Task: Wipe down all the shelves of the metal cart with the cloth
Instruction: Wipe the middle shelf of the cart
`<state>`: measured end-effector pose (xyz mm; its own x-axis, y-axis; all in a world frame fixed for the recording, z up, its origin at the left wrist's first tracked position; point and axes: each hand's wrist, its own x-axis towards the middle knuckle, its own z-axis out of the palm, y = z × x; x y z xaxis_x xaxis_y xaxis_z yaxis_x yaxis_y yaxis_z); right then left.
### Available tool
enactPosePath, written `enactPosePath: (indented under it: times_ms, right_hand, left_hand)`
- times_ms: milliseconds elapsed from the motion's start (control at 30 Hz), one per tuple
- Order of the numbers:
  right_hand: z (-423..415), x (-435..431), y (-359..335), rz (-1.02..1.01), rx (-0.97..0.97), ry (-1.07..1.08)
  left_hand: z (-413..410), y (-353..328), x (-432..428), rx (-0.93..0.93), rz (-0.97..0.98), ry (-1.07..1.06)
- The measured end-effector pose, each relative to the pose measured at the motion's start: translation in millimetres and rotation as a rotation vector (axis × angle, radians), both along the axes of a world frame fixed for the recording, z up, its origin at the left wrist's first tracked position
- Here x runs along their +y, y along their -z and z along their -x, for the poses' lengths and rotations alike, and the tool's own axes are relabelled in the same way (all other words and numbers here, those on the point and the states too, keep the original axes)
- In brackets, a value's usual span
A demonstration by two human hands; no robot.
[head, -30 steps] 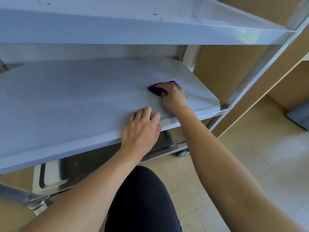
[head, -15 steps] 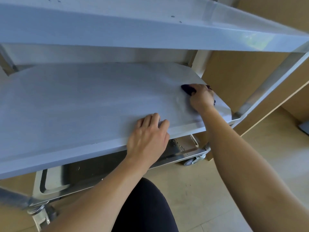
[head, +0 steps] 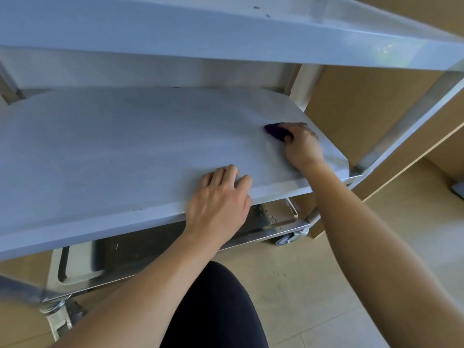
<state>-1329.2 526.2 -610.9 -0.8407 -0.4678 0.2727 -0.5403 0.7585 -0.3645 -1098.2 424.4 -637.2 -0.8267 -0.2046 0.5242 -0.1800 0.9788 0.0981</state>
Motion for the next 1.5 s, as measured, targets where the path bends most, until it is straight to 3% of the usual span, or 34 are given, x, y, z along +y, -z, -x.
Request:
enactPosePath:
  times_ms: [167,367,467,567,767,1067,1500]
  right_hand:
    - [24.2,-17.4,-11.1,-0.045,-0.116,0.103]
    - [-35.9,-90.2,-6.8,-0.035,-0.06,-0.394]
    - [-58.1,-81.5,2.5,-0.027,-0.004,-0.502]
    - [-41.6,-46.3,1.0,-0.025,0.0,-0.456]
    - [5.2,-13.7,-4.7,-0.025,-0.069,-0.036]
    - [-48.1,-44.8,7.5,-0.018,0.021,-0.272]
    - [-5.8,-30.3,9.8,0.018,-0.02,-0.075]
  left_hand:
    - [-0.2,0.0,-1.7,-0.018,0.009,0.0]
    - [-0.5,-0.7,-4.6,-0.055,0.017,-0.009]
    - [-1.3,-1.2,-4.8,-0.061,0.029,-0.006]
    - [-1.0,-2.5,-4.2,-0.045,0.023,-0.005]
    - [0.3,-2.5,-3.7,-0.056,0.023,0.0]
    - [-0.8,-6.0,-5.9,-0.087,-0.002,0.017]
    - [24.0,-12.5,-18.3,-0.095,-0.07,0.044]
